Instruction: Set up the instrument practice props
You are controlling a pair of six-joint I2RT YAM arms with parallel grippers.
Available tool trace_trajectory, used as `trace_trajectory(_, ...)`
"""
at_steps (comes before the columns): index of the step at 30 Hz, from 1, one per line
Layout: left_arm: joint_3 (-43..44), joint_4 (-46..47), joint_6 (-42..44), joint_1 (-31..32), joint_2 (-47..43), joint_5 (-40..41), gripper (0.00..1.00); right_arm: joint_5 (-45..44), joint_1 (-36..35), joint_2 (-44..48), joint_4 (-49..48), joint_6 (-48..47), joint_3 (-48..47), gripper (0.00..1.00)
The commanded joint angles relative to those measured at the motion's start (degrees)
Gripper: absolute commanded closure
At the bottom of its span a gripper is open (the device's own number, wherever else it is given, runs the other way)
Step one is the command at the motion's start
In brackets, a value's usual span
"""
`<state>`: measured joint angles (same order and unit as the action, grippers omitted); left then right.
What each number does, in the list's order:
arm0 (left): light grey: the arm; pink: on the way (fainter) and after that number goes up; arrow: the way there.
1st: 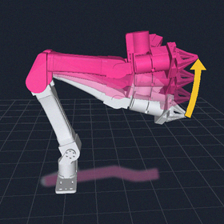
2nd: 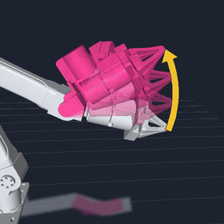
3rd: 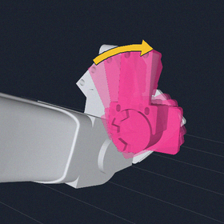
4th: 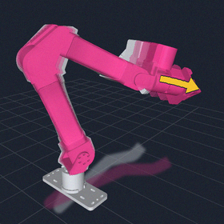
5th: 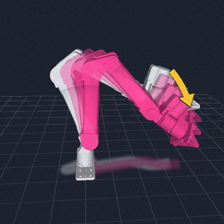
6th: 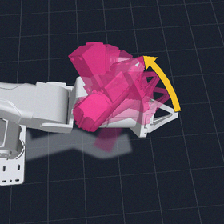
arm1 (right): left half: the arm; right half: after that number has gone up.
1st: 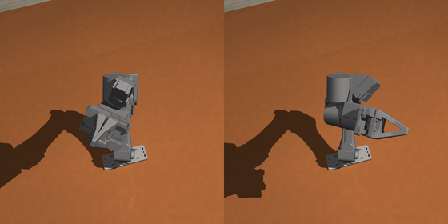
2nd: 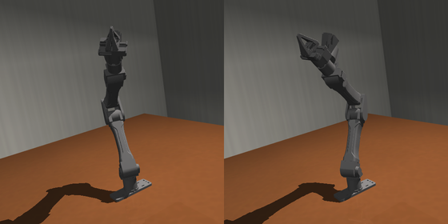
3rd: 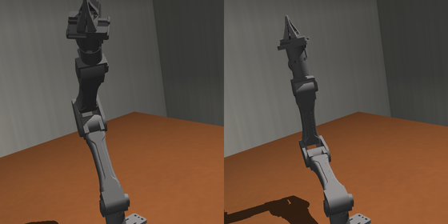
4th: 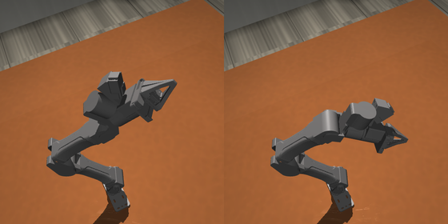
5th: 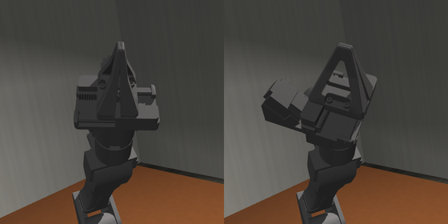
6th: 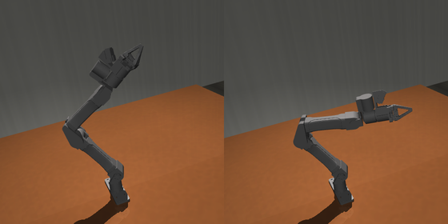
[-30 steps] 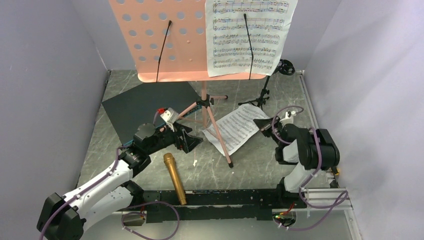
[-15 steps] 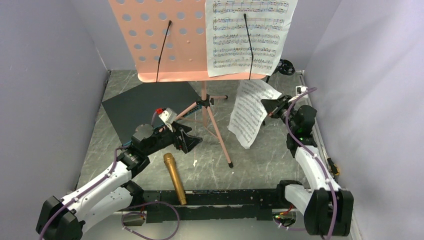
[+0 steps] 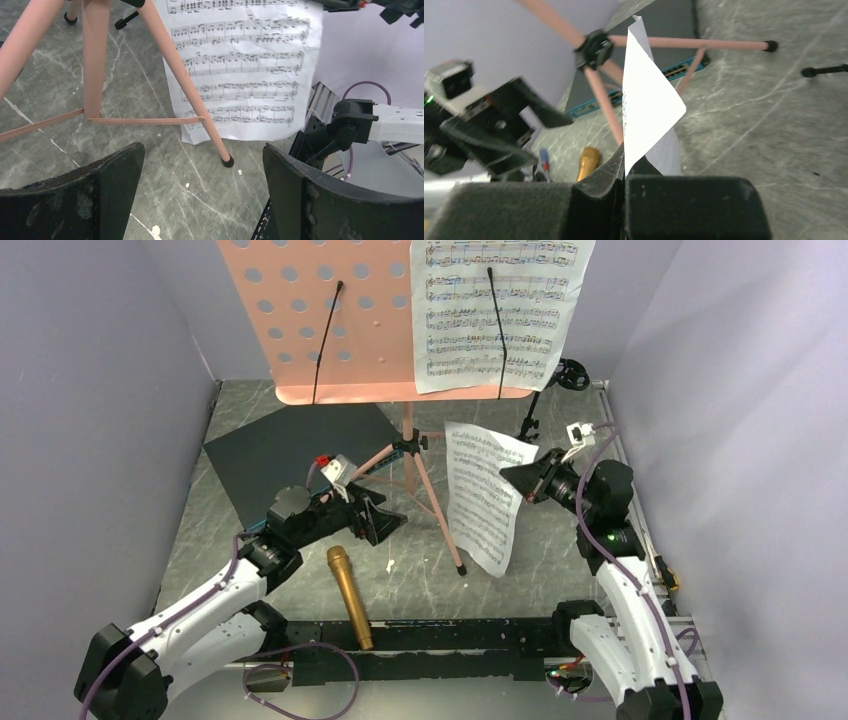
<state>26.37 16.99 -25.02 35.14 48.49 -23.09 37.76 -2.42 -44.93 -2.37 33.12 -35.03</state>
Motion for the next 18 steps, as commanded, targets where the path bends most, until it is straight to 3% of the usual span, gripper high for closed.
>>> trace_trajectory(1,2.53,6.44,-1.06,0.11,2.17,-1.85,0.07,4.89,-2.58,5.31,4.91,-5.14,-4.09,1.00)
trace_trajectory(9,2.16,12.56,-0.89,0.13,3.87,-3.68,0.07,12.99,-2.99,12.77,2.96,-4.63,-3.34,1.00)
trace_trajectory(18,-0.26,20.79,0.94,0.11,1.32,-7.10,0.07,19.14,-3.03,15.98,2.61,-5.52,-8.87,1.00)
